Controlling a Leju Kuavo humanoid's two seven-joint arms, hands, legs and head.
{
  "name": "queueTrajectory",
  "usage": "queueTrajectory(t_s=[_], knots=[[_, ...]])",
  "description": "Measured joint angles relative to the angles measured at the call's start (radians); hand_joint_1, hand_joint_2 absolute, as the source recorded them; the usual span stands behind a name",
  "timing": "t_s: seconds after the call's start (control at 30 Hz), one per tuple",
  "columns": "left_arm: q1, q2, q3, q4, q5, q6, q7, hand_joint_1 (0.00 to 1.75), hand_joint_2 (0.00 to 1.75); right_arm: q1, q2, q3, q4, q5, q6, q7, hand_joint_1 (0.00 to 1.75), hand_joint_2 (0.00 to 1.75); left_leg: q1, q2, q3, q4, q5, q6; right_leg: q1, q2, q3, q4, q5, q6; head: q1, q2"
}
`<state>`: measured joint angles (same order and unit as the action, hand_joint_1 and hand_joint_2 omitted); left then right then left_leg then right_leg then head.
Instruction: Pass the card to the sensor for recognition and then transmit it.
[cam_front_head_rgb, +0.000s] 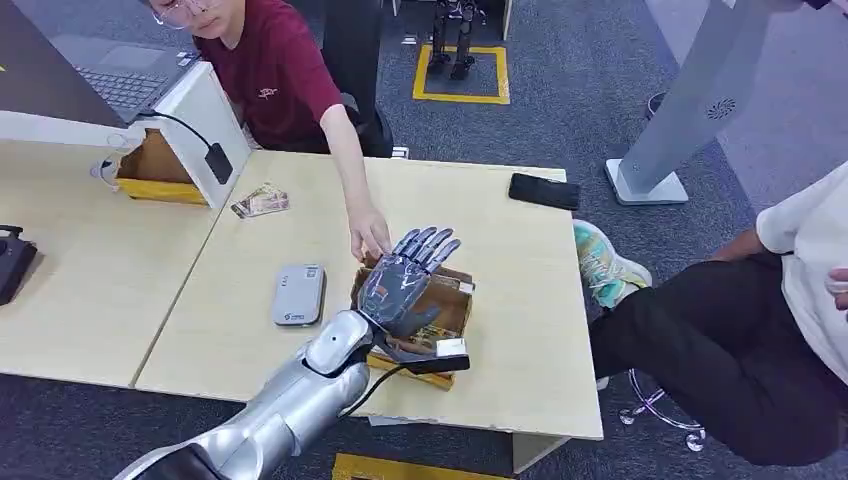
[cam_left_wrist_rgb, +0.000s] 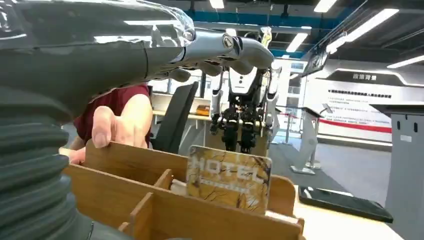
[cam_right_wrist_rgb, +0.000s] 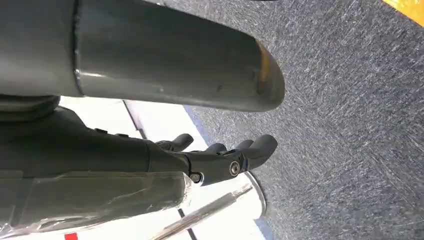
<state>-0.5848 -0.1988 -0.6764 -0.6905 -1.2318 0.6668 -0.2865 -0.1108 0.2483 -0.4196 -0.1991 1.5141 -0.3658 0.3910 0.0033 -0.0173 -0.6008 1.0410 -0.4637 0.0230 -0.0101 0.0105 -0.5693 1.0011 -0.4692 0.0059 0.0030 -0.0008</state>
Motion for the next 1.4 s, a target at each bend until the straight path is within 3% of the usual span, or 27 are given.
queueTrajectory(t_s=[0.53, 0.57, 1.4], knots=[[0.0, -0.006, 0.0, 0.0, 0.009, 0.0, -0.006, 0.0, 1.75, 0.0, 0.0, -0.005, 0.0, 0.0, 0.0, 0.0, 0.0, 0.0, 0.0, 0.0, 0.0, 0.0, 0.0, 0.0, 0.0, 0.0, 0.0, 0.0, 0.0, 0.0, 0.0, 0.0], [0.0, -0.006, 0.0, 0.0, 0.009, 0.0, -0.008, 1.75, 1.75, 0.0, 0.0, -0.005, 0.0, 0.0, 0.0, 0.0, 0.0, 0.0, 0.0, 0.0, 0.0, 0.0, 0.0, 0.0, 0.0, 0.0, 0.0, 0.0, 0.0, 0.0, 0.0, 0.0], [-0.008, -0.009, 0.0, -0.003, 0.041, -0.032, -0.038, 1.75, 1.75, 0.0, 0.0, -0.013, 0.0, 0.0, -0.006, -0.008, 0.0, 0.0, 0.0, 0.0, 0.0, 0.0, 0.0, 0.0, 0.0, 0.0, 0.0, 0.0, 0.0, 0.0, 0.0, 0.0]])
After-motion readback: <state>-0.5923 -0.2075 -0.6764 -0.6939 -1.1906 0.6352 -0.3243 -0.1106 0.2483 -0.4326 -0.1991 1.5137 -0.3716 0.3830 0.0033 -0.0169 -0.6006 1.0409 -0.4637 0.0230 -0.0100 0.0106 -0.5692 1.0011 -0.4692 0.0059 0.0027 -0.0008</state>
